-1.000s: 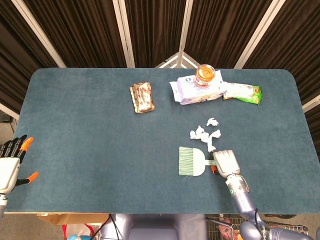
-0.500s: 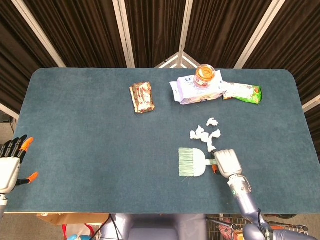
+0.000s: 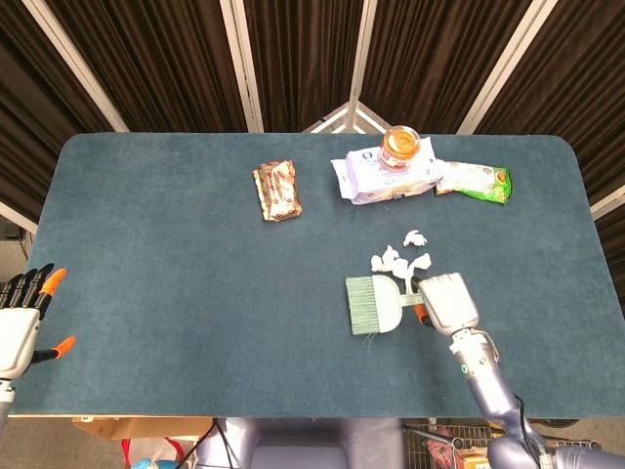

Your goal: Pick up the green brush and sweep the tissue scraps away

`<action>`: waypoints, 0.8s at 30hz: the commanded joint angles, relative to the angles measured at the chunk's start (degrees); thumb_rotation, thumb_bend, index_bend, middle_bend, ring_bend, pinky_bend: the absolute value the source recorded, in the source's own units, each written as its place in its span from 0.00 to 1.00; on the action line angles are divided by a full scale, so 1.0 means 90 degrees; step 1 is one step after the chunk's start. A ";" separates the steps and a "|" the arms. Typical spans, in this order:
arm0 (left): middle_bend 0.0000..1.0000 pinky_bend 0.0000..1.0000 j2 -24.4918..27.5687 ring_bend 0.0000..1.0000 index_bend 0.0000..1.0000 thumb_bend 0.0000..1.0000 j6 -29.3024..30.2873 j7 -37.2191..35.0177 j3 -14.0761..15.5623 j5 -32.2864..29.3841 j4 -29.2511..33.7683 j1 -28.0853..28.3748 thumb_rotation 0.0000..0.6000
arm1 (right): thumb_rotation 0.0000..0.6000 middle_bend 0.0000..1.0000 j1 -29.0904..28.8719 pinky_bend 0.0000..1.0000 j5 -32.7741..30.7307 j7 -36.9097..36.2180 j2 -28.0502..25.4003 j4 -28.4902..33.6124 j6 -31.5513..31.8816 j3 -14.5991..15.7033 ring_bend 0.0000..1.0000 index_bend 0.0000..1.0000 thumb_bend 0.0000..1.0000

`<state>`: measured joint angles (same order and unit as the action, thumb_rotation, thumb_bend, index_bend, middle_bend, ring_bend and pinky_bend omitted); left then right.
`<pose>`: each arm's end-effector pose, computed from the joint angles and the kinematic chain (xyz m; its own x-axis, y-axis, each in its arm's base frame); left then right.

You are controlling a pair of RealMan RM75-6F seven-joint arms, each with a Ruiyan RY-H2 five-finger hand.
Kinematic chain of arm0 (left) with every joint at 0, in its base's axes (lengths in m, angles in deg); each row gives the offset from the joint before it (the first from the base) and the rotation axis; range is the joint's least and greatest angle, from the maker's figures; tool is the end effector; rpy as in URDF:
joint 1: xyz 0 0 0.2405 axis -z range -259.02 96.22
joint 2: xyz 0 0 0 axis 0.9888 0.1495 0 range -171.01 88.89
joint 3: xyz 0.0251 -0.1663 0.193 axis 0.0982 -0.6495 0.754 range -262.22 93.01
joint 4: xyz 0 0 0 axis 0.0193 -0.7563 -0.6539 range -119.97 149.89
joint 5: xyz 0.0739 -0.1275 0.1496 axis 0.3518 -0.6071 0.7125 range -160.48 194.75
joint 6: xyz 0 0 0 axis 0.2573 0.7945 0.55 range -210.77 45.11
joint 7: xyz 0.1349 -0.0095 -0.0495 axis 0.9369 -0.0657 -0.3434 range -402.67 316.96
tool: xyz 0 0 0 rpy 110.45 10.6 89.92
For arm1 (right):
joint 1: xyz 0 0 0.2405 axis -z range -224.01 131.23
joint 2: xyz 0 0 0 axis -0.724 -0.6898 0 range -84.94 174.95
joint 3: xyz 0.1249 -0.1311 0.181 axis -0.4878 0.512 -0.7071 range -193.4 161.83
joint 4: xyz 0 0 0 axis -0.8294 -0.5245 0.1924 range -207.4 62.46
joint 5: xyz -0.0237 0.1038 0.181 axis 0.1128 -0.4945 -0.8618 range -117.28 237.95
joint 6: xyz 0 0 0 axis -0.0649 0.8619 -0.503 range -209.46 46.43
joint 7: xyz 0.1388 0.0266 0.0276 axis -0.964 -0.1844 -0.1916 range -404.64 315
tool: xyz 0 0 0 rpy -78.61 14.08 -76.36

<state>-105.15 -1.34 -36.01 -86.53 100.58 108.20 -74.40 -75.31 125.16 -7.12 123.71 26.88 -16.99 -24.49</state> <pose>-0.3117 0.1885 0.1497 0.4864 0.0675 0.8711 0.8734 -0.0088 -0.4870 -0.1961 -0.2892 0.0413 0.6070 -0.1729 0.7756 -0.7884 -0.2535 0.5605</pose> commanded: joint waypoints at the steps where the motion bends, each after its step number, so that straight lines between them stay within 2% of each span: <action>1: 0.00 0.02 0.0004 0.00 0.00 0.00 -0.0019 -0.0011 -0.0001 -0.0008 -0.0002 0.0007 1.00 | 1.00 0.95 -0.0168 0.92 -0.0130 0.0164 0.0006 0.0073 -0.0091 -0.0115 0.98 0.71 0.54; 11: 0.00 0.02 0.0044 0.00 0.00 0.00 -0.0126 -0.0053 -0.0009 -0.0091 0.0020 0.0038 1.00 | 1.00 0.95 -0.0791 0.92 -0.0662 0.0658 0.0347 -0.0209 -0.0460 -0.0374 0.98 0.71 0.54; 18: 0.00 0.02 0.0075 0.00 0.00 0.00 -0.0178 -0.0126 -0.0025 -0.0142 0.0061 0.0055 1.00 | 1.00 0.95 -0.1271 0.92 -0.1286 0.0937 0.0606 -0.1051 -0.0802 -0.0516 0.98 0.72 0.54; 24: 0.00 0.02 0.0096 0.00 0.00 0.00 -0.0200 -0.0173 -0.0012 -0.0149 0.0048 0.0055 1.00 | 1.00 0.95 -0.1395 0.92 -0.1565 0.1039 0.0454 -0.1726 -0.0890 -0.0392 0.98 0.73 0.54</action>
<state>-104.31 -3.12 -37.55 -86.66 99.27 108.61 -73.90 -87.39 111.85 1.81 128.37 12.69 -24.61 -28.44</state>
